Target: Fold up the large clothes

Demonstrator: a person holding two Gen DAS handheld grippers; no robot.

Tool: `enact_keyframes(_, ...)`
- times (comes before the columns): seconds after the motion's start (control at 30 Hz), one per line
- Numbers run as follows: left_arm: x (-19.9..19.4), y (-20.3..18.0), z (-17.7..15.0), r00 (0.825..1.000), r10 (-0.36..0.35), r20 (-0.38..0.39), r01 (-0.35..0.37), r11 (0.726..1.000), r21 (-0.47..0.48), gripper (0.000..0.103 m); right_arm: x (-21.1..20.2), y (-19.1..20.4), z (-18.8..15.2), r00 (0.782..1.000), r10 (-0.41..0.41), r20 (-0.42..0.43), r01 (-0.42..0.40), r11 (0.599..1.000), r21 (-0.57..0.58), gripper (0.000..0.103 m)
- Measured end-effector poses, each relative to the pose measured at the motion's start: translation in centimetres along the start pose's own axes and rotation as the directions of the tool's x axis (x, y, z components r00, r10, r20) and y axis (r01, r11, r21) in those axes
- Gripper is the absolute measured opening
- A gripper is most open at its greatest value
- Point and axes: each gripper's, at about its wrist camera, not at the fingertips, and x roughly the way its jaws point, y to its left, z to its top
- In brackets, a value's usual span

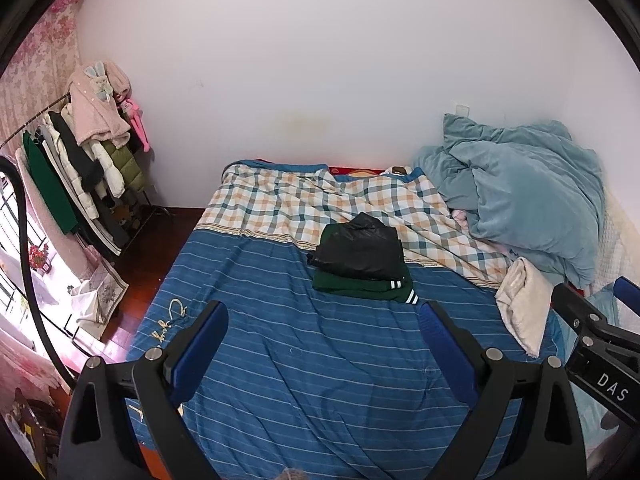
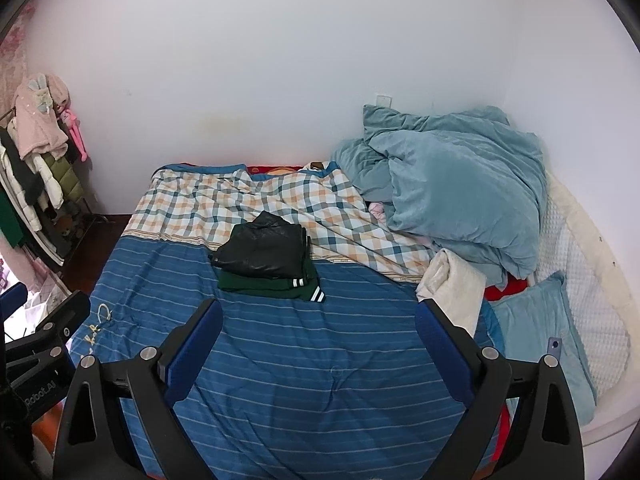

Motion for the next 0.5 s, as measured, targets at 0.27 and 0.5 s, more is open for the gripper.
enact_keyframes(0.27,-0.34,-0.38,0.1,1.0,0.007,0.017,-0.008,1.0,0.006,0.098,-0.4,0.18,0.25,1.0,0.001,0.009,-0.001,1.0,0.002,0.098)
enact_keyframes(0.5,-0.48,-0.36,0.2,1.0,0.006,0.023,-0.006,1.0,0.005,0.098,-0.51,0.51,0.4,1.0,0.002,0.015,-0.002,1.0,0.004,0.098)
